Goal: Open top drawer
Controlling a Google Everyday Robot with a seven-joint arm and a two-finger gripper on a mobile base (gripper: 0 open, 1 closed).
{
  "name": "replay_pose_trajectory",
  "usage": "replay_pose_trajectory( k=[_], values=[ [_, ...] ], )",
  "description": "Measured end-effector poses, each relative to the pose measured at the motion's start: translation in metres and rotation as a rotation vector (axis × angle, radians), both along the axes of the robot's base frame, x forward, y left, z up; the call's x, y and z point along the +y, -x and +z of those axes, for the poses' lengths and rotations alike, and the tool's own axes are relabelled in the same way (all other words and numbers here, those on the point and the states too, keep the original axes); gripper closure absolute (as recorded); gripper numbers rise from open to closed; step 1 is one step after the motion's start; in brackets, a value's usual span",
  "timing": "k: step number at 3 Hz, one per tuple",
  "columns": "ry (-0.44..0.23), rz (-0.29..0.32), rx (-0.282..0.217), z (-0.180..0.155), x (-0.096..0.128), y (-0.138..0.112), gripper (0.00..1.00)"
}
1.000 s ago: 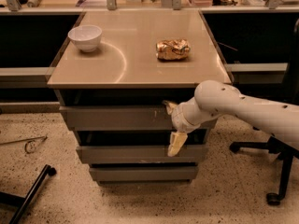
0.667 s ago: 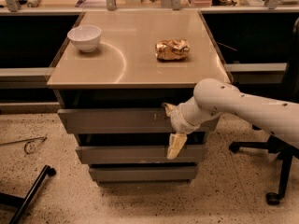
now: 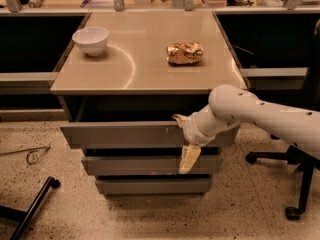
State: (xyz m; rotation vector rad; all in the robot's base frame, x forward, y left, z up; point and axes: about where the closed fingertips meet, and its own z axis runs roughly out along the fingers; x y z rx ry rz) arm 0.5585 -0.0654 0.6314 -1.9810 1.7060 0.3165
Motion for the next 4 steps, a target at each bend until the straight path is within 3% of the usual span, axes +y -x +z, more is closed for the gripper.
replay_pose_trajectory(
  k=[1, 2, 4],
  values=[
    [0.0, 0.0, 0.0, 0.0, 0.0, 0.0, 0.0],
    [-0.011, 0.013, 0.058, -0.004, 0.002, 0.014, 0.0],
    [-0.019, 0.003, 0.061, 0.003, 0.001, 0.024, 0.0]
  ],
)
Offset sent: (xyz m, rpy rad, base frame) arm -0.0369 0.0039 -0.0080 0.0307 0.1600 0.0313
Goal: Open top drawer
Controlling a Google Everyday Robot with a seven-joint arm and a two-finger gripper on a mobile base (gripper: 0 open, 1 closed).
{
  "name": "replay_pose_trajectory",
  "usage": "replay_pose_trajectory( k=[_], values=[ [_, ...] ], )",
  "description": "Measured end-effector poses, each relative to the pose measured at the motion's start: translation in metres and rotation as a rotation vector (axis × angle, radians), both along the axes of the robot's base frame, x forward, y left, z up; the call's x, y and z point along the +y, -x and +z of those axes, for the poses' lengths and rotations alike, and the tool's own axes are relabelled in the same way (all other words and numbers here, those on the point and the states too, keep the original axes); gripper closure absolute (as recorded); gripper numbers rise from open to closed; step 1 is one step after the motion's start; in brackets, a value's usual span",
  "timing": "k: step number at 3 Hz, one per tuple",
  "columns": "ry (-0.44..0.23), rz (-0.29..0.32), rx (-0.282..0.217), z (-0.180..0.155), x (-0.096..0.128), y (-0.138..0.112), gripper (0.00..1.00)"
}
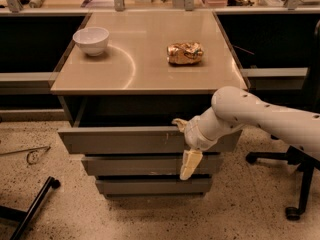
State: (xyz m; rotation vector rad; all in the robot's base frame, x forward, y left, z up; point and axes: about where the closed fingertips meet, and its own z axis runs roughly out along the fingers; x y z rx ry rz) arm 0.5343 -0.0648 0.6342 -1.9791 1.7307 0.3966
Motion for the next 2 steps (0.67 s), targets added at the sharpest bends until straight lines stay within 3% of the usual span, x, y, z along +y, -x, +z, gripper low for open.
replay_pose_trajectory(
  k=[2],
  values=[
    [-0.004, -0.003, 0.016, -0.0042, 0.0008, 0.0088, 0.0]
  ],
)
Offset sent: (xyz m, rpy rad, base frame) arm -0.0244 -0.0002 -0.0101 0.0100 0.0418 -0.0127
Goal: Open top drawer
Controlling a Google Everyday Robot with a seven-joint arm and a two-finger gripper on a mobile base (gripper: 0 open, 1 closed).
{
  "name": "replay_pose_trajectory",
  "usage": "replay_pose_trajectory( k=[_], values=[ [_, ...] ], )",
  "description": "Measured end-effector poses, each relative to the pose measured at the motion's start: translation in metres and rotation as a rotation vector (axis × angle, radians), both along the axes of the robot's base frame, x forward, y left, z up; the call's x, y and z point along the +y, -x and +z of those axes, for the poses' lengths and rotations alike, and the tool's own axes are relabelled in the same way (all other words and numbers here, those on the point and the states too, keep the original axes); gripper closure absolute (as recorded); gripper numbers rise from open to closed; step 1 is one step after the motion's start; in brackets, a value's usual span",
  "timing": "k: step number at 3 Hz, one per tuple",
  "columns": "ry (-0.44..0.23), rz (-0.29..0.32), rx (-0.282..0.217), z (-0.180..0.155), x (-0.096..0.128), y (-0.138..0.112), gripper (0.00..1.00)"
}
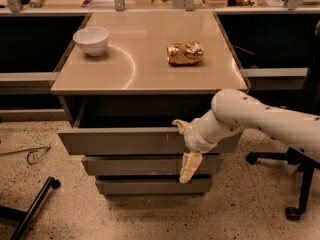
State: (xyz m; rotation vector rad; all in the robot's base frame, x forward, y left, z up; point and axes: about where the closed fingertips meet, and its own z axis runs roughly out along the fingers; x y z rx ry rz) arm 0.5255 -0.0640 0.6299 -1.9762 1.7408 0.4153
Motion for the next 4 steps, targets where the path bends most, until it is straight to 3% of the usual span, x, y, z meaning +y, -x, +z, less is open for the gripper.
replay_pose_trajectory(
  k=[1, 2, 3, 4],
  values=[
    [0.0, -0.001, 0.0, 0.004, 0.0, 0.0, 0.0],
    [-0.035, -0.075, -0.037, 0.032, 0.001, 0.029, 0.0],
    [-0.016, -0.181, -0.006, 0.029, -0.027, 0.135, 0.0],
    [-0.018, -0.173, -0.017, 0.031, -0.023, 0.125, 0.0]
  ],
)
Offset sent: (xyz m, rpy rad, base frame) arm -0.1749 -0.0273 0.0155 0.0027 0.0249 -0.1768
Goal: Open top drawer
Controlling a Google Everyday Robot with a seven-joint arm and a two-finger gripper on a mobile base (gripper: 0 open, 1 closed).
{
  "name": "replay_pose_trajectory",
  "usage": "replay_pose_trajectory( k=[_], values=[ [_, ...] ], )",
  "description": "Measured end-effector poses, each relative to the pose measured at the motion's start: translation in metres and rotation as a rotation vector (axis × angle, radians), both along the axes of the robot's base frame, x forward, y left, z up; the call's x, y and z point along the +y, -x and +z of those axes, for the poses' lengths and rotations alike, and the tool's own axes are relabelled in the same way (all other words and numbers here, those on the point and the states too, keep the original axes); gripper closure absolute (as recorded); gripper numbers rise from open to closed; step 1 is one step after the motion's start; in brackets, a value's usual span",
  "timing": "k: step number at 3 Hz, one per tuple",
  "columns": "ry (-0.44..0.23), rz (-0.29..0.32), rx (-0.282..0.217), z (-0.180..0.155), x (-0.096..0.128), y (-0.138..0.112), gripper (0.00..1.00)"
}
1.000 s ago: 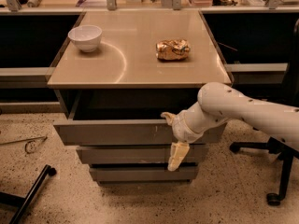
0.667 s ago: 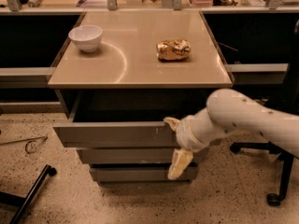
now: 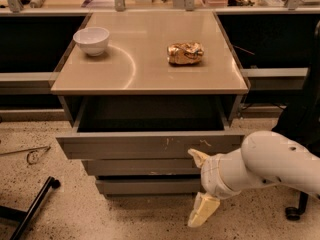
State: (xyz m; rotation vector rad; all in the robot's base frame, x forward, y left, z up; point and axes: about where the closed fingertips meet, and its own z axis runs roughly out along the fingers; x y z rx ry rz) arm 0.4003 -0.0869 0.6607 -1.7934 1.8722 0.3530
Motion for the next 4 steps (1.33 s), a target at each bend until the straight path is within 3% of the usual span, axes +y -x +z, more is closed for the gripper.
replay_pose_trajectory(
  k=[2, 3, 4],
  values=[
    [0.044, 0.053, -0.114, 0.019, 0.026, -0.083, 0.0],
    [0.062, 0.084, -0.161, 0.028, 0.039, -0.109, 0.0],
    [0.074, 0.109, -0.133, 0.015, 0.047, -0.126, 0.0]
  ],
)
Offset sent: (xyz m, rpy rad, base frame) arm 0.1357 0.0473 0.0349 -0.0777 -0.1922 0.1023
